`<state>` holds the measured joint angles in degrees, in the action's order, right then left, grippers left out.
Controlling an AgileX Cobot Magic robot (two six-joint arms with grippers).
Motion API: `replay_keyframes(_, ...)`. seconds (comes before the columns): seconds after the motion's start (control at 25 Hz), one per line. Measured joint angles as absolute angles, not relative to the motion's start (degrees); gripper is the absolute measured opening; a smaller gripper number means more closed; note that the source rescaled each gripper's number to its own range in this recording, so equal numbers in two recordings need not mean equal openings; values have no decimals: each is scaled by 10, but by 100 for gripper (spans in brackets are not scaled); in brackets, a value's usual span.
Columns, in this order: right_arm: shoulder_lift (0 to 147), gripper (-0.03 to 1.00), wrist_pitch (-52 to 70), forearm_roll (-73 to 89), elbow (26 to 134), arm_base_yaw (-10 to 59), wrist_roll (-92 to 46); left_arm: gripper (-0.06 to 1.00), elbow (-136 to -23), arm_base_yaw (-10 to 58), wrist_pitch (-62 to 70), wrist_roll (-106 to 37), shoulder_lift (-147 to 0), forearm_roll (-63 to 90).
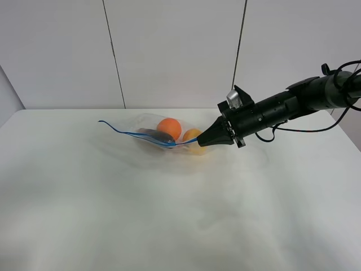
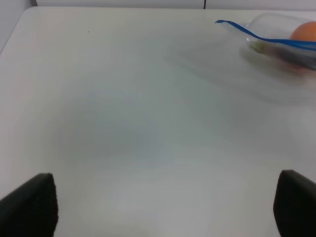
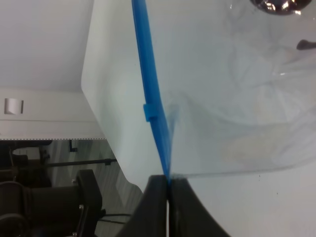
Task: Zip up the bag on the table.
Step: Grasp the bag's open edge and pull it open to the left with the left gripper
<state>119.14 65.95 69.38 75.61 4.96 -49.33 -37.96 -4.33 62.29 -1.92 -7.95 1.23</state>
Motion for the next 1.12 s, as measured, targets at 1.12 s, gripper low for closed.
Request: replay_keyframes(1.12, 1191, 0, 661, 695, 756, 50, -493, 100, -614, -31, 376, -676, -653, 58)
